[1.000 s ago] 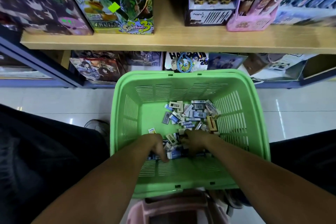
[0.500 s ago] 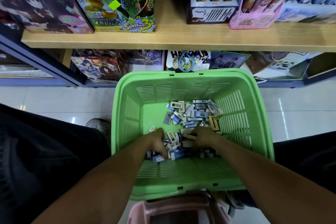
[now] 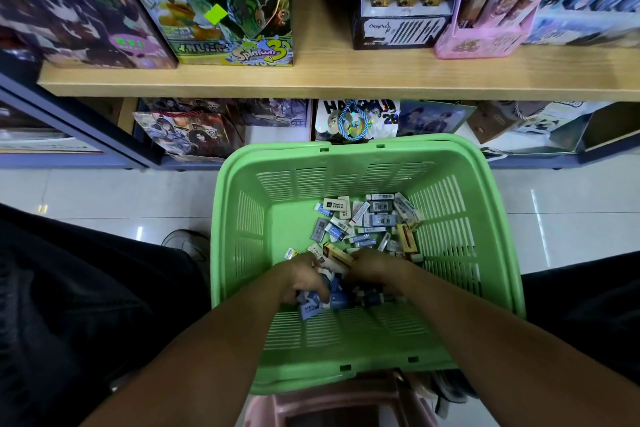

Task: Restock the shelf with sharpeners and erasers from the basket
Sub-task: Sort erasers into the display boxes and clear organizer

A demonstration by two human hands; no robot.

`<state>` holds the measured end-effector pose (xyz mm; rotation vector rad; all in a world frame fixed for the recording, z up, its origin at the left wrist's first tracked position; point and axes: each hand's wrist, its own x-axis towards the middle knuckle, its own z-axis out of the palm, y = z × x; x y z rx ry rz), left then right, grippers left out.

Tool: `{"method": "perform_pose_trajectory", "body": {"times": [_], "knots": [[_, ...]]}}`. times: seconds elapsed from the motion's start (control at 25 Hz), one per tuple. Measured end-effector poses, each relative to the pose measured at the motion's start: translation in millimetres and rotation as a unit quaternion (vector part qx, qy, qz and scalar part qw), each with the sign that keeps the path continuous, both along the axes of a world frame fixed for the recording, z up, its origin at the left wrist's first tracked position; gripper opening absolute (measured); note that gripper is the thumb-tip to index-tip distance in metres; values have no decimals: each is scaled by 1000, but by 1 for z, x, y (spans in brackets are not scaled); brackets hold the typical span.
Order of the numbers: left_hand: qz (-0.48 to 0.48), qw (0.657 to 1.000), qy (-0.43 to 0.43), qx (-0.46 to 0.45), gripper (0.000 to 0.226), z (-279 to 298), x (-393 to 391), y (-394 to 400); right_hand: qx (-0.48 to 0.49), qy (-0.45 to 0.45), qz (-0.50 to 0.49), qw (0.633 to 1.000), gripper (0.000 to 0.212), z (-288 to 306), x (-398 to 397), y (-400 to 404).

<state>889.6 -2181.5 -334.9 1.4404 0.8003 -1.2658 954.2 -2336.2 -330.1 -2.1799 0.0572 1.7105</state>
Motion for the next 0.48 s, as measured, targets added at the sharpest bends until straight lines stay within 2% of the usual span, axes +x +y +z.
{"method": "perform_pose_trajectory", "body": {"times": [0.12,0.2,0.32,0.48], "knots": [[128,991,-3,-27,69,-1,2,-2,60,52,-135,988,15,4,-3,0],[243,969,-7,-44,64,-1,7,-2,103,74,-230,965,8,8,-4,4],[341,937,-32,-67,60,1,15,-2,148,29,-277,949,14,12,2,9],[383,915,-53,-117,53,12,20,0,184,2,-292,938,20,17,10,6]]}}
